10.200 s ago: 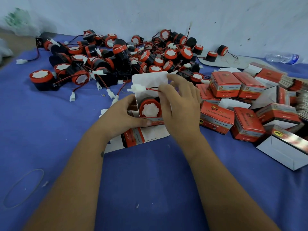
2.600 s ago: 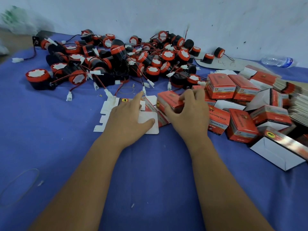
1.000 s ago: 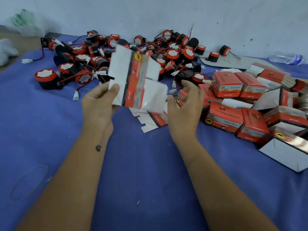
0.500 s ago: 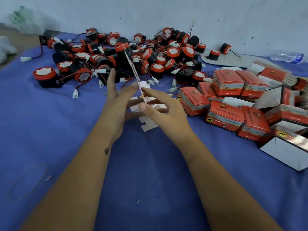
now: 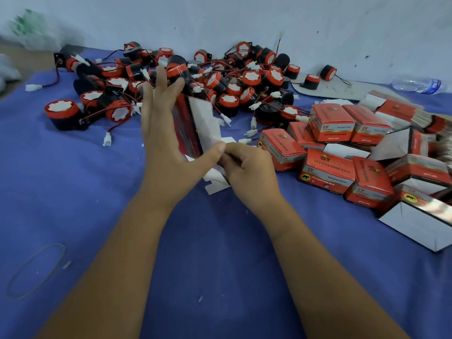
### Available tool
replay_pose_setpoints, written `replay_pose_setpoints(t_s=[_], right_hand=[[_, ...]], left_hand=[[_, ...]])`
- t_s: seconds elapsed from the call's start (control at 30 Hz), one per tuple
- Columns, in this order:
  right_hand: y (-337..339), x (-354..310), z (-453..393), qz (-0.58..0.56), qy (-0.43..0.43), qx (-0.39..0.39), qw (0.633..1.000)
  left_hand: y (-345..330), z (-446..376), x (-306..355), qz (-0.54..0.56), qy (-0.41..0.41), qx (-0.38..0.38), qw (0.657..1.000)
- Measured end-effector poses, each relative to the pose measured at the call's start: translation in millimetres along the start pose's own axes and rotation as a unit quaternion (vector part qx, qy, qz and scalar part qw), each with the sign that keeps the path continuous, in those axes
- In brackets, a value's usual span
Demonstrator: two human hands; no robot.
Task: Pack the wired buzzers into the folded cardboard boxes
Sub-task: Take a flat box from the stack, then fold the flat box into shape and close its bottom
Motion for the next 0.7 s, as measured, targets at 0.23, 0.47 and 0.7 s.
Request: replay_pose_setpoints(t_s=[0.23,0.47,0.7], right_hand=[[19,6,-1,0.011,0.0,0.101,0.995],[49,37,0,-0.154,-0.169,0.237,0.944],[43,35,-2,-0.356,-0.212,0.224,0.882]], left_hand=[[1,-1,15,-0.071,-0.116,0.003,0.991],[-33,10,-2,-0.095,-0.078,-0.151,0.981],[-36,10,-9,-0.01,-0.01,-0.133,0.991]])
Point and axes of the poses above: each hand's wrist, its own z-axis away from the middle knuckle, its own y-axis out of the back of the hand, x = y × z, the point moved 8 cm from there along -z, towards the middle knuckle, and after that the axes turned 4 degrees about x, right-handed, at the moved point
